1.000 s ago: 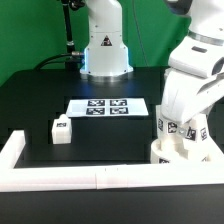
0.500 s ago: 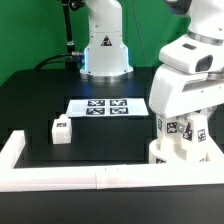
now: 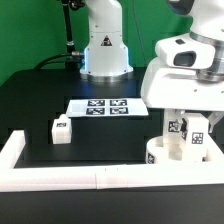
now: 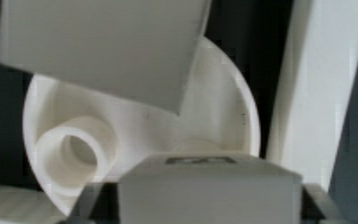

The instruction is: Assemble stool

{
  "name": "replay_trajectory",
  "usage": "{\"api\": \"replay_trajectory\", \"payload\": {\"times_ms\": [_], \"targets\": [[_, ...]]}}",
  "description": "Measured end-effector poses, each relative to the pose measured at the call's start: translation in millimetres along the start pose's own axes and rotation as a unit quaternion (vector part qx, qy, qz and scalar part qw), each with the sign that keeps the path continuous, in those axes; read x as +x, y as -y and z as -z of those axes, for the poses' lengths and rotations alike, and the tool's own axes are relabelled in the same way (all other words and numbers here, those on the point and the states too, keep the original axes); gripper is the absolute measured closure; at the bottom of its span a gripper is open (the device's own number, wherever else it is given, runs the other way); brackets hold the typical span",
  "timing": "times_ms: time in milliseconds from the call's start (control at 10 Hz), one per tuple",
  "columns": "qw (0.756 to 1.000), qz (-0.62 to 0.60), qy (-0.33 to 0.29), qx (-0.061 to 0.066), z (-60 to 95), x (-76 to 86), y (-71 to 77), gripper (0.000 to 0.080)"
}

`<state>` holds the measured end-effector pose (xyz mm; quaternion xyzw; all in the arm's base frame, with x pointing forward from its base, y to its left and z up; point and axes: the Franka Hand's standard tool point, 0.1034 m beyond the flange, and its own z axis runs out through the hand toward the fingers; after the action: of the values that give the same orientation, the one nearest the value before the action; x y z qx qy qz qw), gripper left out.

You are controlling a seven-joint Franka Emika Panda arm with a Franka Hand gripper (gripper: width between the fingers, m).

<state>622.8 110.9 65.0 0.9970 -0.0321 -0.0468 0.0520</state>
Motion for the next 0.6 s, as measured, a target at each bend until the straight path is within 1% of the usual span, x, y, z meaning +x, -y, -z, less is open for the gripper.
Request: {"api": "replay_trajectory", "payload": {"times_ms": [100,200,300,400,600], "targets": [[0.996,-0.080,0.007,0.027,-0.3,0.9,0.4,0.0463],[0.983,-0.161,0.023,0.080,-0.6,3.3,-0.9,0.0463],[0.970,-0.222,0.029,0.092,-0.4,5.0,-1.7,0.0463],[0.965,-0.245,0.031,0.090,-0.4,4.7,-0.6,0.0463],[0.938,-0.332,0.039,0.087,-0.5,4.7,-0.8,0.0463]]}}
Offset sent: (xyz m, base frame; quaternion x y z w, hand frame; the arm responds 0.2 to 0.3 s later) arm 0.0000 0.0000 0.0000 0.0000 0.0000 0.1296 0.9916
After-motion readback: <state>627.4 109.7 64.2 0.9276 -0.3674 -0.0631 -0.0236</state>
